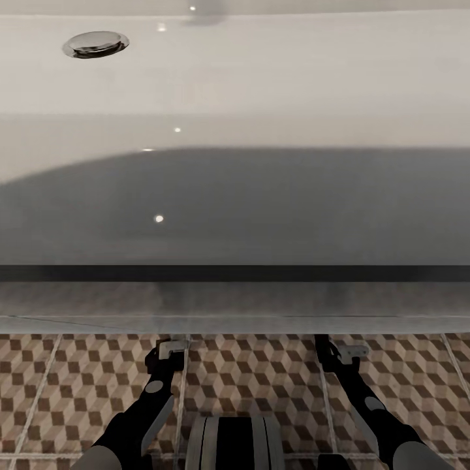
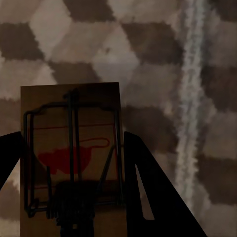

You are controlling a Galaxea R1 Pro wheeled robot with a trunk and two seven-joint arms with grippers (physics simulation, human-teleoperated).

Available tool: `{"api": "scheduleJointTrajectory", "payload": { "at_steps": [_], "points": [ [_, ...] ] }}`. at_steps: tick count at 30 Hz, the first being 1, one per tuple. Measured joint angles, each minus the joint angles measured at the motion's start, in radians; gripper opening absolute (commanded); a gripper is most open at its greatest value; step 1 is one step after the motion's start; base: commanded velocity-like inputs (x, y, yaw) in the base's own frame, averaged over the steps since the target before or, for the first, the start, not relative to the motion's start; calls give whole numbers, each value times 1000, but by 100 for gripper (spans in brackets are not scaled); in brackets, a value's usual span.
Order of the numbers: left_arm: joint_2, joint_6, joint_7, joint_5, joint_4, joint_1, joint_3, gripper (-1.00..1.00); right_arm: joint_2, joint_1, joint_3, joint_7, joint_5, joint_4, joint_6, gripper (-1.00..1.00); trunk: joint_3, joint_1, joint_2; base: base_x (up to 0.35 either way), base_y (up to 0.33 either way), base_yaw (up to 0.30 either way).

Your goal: Take the four mousetraps from the cabinet in the bathroom and place them on the bathroom floor. Make sure all four end up on the same floor surface, and ensure that at least two of them are either under or directly next to the same bathroom sink.

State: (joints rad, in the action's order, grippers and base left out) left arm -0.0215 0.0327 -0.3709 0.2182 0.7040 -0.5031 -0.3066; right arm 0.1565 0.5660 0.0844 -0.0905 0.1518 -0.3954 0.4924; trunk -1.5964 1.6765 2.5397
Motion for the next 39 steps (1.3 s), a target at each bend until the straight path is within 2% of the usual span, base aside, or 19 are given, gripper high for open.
{"api": "scheduleJointTrajectory", "payload": {
  "at_steps": [39],
  "points": [
    [0, 0, -1, 0, 0, 0, 0, -100, 0, 0, -1, 0, 0, 0, 0, -100, -8, 1, 0, 0, 0, 0]
  ]
}}
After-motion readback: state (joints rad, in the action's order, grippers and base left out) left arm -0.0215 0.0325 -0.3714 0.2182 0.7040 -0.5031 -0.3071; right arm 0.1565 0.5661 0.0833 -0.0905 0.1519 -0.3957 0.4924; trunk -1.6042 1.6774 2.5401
